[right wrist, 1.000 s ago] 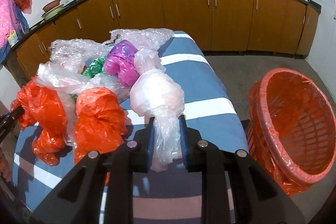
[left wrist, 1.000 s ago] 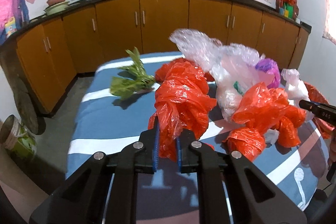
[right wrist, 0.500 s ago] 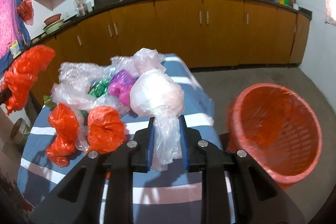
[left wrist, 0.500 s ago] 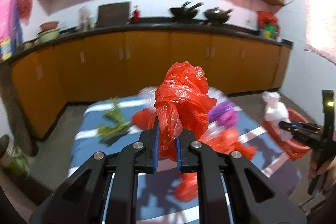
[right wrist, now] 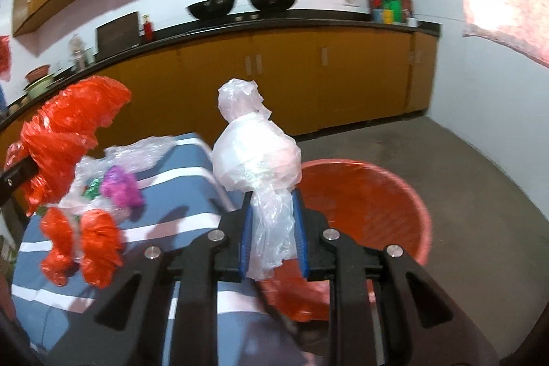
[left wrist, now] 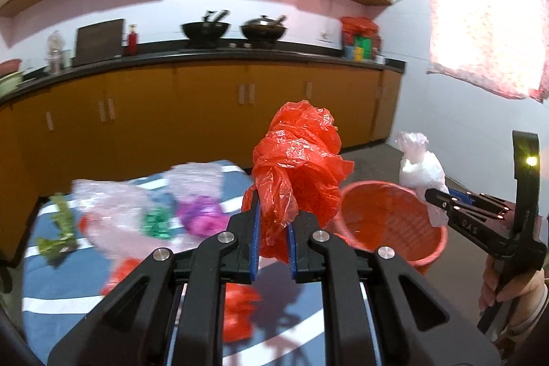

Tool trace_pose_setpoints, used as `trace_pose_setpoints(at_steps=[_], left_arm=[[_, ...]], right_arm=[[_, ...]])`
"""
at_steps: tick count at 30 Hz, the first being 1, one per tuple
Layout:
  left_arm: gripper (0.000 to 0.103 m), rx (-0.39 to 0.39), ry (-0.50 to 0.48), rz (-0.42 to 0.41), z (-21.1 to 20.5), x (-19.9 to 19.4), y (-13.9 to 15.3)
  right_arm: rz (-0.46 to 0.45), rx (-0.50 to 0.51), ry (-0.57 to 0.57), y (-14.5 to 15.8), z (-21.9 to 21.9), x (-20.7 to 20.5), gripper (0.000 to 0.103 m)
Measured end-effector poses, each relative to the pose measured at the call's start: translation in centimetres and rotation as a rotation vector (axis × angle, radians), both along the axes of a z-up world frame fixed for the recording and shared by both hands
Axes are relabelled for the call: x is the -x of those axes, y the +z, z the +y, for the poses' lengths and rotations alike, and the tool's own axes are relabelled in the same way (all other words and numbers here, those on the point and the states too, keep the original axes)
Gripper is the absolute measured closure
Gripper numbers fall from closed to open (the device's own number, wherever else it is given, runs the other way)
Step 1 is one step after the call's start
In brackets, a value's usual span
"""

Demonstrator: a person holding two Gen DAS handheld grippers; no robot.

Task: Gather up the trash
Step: 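Carry the red bag and clear bag with both tools over the wastebasket, then open both tools to drop the bags into the wastebasket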

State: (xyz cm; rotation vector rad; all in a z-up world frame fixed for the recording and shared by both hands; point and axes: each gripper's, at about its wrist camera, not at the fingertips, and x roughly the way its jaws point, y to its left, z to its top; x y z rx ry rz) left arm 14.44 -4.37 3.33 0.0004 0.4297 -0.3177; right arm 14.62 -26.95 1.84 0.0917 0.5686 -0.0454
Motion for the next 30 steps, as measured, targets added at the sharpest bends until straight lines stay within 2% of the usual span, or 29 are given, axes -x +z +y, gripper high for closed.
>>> trace_pose_setpoints(at_steps=[7,13,30], left_arm=[[0.09,0.029,-0.082,0.031,-5.1,-1.6,-1.1],[0.09,0.026,-0.106,0.05,-7.9,-3.0,-2.2],[0.09,-0.041,-0.179,0.092,-14.2,-6.9,-5.2]], right_arm=[[-0.004,0.011,-0.092,-0.5,-4.8,1.2,0.081],[-0.005,0.005,-0.144,-1.2,-6.7,0.9,0.081],[0.019,-0.008,-0.178,-3.6,-9.1,-3.3,0.081]])
